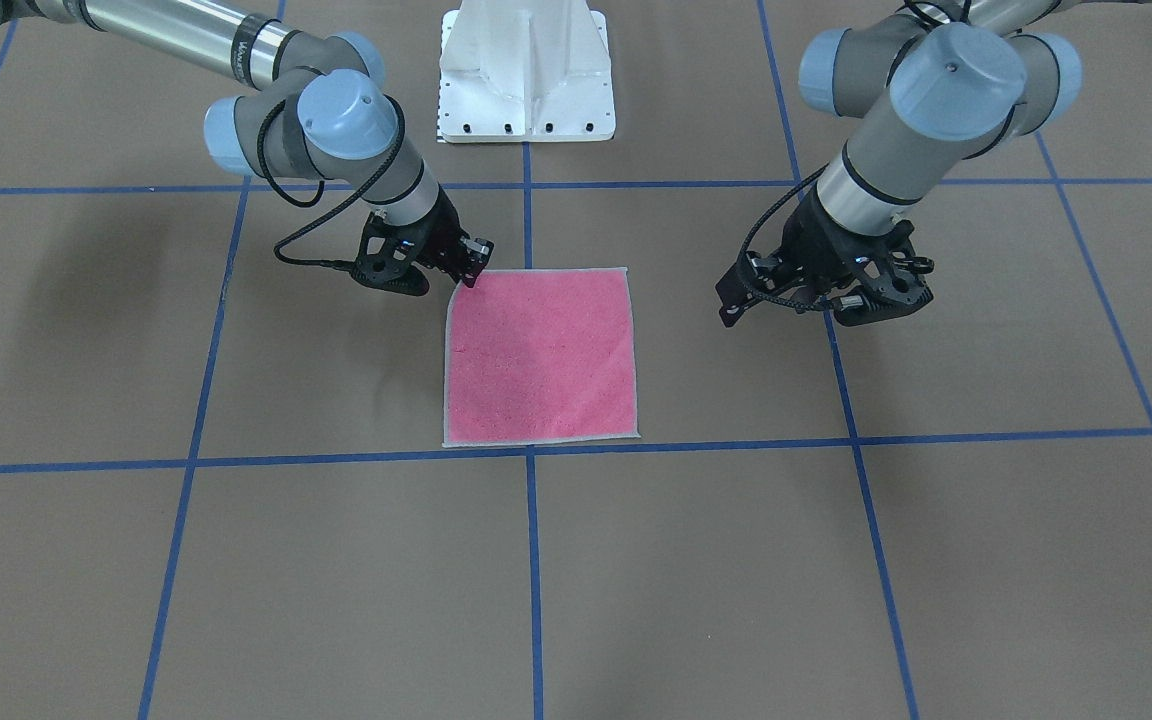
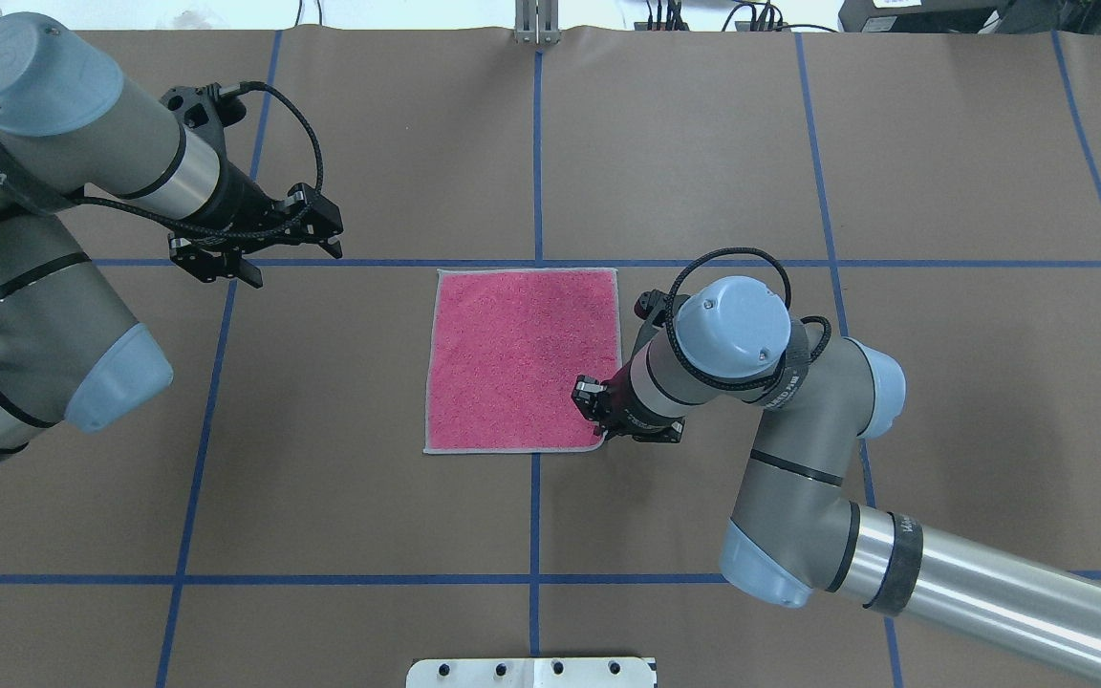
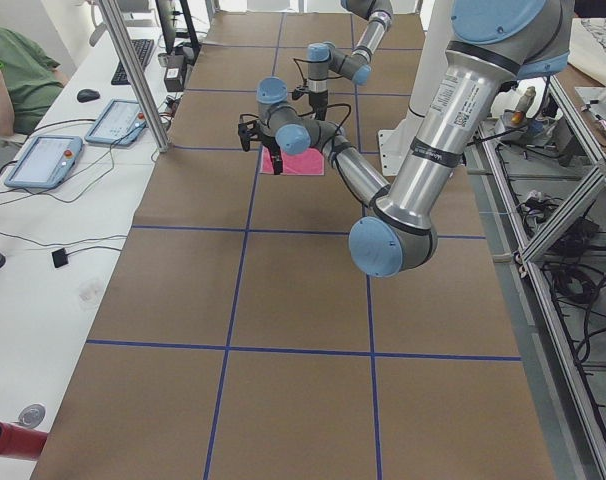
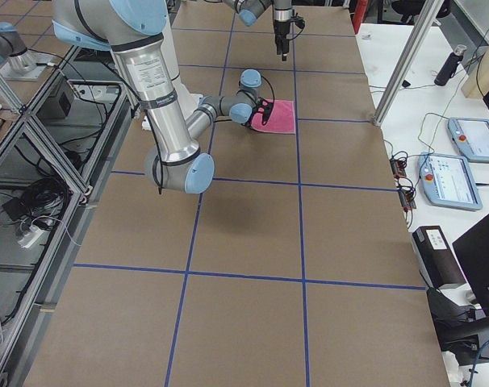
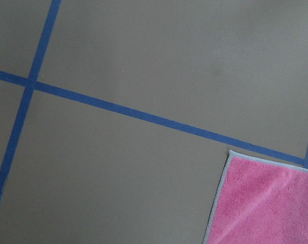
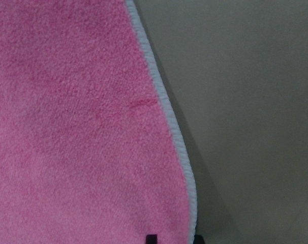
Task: Fold towel twice with both arms
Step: 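Grasp the towel corner with the right gripper while the left gripper approaches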
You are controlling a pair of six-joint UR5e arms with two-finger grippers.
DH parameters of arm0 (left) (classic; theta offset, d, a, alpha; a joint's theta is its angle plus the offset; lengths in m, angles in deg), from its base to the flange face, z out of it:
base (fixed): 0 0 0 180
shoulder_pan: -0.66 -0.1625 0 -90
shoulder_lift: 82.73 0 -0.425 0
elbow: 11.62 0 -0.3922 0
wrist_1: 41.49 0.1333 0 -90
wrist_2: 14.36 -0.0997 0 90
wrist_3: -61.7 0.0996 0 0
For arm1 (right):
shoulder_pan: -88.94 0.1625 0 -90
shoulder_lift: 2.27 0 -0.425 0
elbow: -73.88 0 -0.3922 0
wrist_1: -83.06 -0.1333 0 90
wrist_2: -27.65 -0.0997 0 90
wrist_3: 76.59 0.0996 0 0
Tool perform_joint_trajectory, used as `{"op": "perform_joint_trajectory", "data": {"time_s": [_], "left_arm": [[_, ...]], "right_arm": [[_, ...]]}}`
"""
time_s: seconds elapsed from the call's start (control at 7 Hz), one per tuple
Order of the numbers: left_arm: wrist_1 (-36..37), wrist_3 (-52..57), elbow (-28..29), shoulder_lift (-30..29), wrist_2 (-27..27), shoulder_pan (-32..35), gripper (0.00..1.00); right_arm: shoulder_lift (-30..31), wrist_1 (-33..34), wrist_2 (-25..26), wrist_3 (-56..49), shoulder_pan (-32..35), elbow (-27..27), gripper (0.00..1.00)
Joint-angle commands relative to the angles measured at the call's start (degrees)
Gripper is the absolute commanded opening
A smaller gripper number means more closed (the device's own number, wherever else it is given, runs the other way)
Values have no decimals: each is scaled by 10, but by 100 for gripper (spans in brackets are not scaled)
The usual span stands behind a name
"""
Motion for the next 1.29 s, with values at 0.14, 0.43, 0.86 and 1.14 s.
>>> {"op": "perform_joint_trajectory", "data": {"time_s": [0.14,0.43,0.86,1.14], "left_arm": [[-1,-16,5,-6,0,-3,100],[-31,-55,8,-7,-10,-34,100],[-40,-74,9,-6,-51,-65,100],[-40,-88,12,-8,-58,-78,100]], "right_arm": [[-1,-3,0,3,5,-29,0],[-2,-2,1,3,20,-28,0],[-4,5,2,24,39,-19,0],[-5,3,2,26,39,-13,0]]}}
